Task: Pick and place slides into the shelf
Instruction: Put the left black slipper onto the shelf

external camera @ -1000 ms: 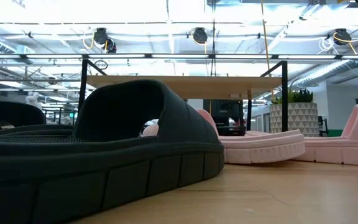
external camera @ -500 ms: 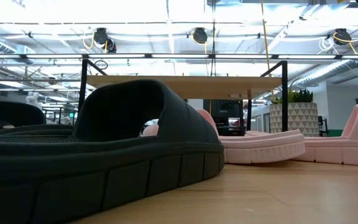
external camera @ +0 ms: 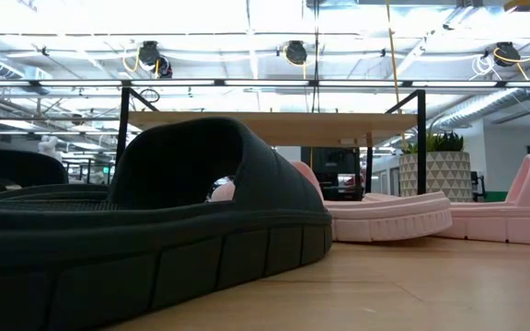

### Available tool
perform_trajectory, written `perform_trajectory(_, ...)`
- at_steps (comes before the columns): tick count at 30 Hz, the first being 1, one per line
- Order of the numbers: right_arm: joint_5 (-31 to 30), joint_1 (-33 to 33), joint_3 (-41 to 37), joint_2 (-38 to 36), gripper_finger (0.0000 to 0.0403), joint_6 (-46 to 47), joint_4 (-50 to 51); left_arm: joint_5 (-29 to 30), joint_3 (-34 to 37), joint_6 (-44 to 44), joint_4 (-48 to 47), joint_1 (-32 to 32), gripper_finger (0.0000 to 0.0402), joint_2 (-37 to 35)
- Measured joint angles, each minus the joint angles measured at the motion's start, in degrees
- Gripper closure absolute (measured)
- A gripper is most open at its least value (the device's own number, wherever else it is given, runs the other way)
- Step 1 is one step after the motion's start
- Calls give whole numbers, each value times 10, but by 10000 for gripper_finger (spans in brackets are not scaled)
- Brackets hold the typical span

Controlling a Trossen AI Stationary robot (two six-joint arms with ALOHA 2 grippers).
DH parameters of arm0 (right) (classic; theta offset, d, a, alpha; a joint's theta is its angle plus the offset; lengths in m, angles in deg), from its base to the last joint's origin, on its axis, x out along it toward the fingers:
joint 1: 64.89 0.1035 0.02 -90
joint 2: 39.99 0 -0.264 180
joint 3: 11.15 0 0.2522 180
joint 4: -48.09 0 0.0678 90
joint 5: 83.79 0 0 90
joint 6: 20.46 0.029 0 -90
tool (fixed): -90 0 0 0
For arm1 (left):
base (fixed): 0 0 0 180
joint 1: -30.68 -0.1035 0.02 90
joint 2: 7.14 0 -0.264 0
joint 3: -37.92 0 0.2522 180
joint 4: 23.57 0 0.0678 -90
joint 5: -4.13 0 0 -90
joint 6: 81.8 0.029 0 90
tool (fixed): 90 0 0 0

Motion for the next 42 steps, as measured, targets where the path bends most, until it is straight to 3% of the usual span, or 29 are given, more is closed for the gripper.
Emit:
perform_trajectory(3, 4, 0, 0, 0, 234, 32, 0, -35, 0, -151, -86, 14, 197, 29)
perform_trajectory(8, 51, 0, 0, 0, 234, 55, 0, -145, 0, -384, -212, 29, 197, 78)
perform_trajectory(15, 77, 0, 0, 0, 234, 56, 2, -293, 1, -527, -321, 34, 197, 123)
perform_trajectory(23, 76, 0, 0, 0, 234, 53, 8, -303, 1, -569, -410, 21, 197, 126)
perform_trajectory(29, 75, 0, 0, 0, 234, 52, 29, -309, 1, -507, -404, -19, 197, 126)
perform_trajectory(42, 75, 0, 0, 0, 234, 21, 50, -428, 1, -390, -435, -92, 197, 187)
